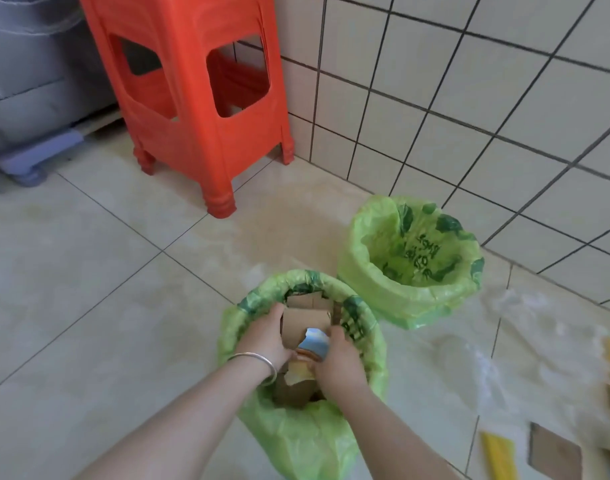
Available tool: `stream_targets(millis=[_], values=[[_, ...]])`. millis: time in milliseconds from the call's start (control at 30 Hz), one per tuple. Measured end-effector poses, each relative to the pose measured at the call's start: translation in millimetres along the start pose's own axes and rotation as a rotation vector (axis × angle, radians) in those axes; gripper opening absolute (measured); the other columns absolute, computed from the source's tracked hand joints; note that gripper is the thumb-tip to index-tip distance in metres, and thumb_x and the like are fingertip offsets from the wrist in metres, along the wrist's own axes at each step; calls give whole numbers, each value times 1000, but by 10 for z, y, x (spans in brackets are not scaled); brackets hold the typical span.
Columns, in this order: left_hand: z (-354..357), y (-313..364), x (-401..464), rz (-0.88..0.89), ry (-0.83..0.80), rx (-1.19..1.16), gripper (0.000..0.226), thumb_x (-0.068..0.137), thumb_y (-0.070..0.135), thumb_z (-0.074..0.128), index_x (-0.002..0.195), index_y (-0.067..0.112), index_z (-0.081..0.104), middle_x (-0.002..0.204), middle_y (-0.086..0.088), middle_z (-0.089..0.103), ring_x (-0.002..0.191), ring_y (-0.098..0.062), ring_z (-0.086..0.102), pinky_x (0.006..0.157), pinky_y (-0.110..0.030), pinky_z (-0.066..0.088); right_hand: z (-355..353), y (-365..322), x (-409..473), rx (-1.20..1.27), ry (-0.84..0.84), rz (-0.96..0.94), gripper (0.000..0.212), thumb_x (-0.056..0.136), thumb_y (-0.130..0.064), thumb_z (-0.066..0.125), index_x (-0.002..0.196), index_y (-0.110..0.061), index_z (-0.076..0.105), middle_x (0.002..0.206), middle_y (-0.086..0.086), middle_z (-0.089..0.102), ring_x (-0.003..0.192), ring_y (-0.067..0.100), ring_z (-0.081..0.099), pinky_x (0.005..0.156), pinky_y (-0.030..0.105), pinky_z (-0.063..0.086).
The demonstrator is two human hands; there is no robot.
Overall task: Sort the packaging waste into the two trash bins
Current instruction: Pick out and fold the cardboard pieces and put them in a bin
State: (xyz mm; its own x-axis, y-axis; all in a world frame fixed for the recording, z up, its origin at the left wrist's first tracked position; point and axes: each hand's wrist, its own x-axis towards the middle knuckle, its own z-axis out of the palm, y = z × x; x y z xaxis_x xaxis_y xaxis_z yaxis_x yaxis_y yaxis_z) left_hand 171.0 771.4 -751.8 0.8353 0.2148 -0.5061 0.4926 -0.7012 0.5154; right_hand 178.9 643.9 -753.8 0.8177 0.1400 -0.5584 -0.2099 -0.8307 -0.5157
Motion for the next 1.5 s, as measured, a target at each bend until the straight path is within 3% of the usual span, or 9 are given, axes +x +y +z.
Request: stream_targets(millis=[133,367,533,600,700,800,967,1333,1500], values=[[128,-44,125,-19,-64,217,71,70,28,76,128,17,36,127,-11,48,110,-30,57,81,-32,45,57,-27,119,-290,-55,20,30,94,-10,45,124,-4,45,130,14,47,118,26,51,87,27,43],[272,23,98,-16,-116,575,68,83,27,65,135,12,26,141,-13,36,113,-30,56,79,-39,47,0,-87,159,-635,-171,38,29,96,-5,43,121,-5,57,127,9,59,116,20,59,89,27,50],[62,287,-157,77,139,634,86,70,54,69,137,19,28,133,-2,41,117,-22,49,78,-33,48,-221,-194,-34,-645,-22,-70,28,95,-3,42,117,-6,59,122,9,60,112,22,60,82,27,51],[-25,418,-330,143,237,662,90,72,56,64,142,20,21,136,0,38,120,-21,46,79,-33,49,-330,-188,-187,-563,24,-93,28,94,-1,42,117,-7,58,122,9,60,113,22,60,83,27,51],[-100,682,-607,292,284,624,62,82,48,54,136,27,33,136,4,42,121,-19,47,82,-33,49,-545,-86,-495,-387,137,-110,25,93,-11,44,117,-9,53,118,7,61,110,25,61,78,29,48],[-21,1092,-908,525,232,639,35,90,38,45,124,29,47,125,7,54,115,-17,54,81,-33,49,-790,210,-854,-181,231,-94,27,95,-23,40,114,-11,55,114,10,64,107,30,60,77,31,46],[615,1910,-1323,671,131,552,27,95,31,40,116,29,56,120,5,60,110,-23,58,82,-33,47,-1286,1049,-1369,208,410,34,31,95,-25,37,111,-14,61,111,13,66,106,33,58,78,34,45],[2651,2948,-1228,694,-391,452,18,88,23,52,99,29,65,103,5,68,98,-17,62,90,-31,50,-1564,3169,-1562,557,537,392,27,92,-24,42,106,-16,63,103,9,69,97,28,61,73,32,46],[3482,3017,-819,668,-488,614,26,89,25,51,113,25,61,119,4,63,110,-18,59,94,-28,46,-1480,3935,-1281,600,493,548,24,92,-23,44,104,-18,64,105,3,68,100,23,60,80,32,48]])
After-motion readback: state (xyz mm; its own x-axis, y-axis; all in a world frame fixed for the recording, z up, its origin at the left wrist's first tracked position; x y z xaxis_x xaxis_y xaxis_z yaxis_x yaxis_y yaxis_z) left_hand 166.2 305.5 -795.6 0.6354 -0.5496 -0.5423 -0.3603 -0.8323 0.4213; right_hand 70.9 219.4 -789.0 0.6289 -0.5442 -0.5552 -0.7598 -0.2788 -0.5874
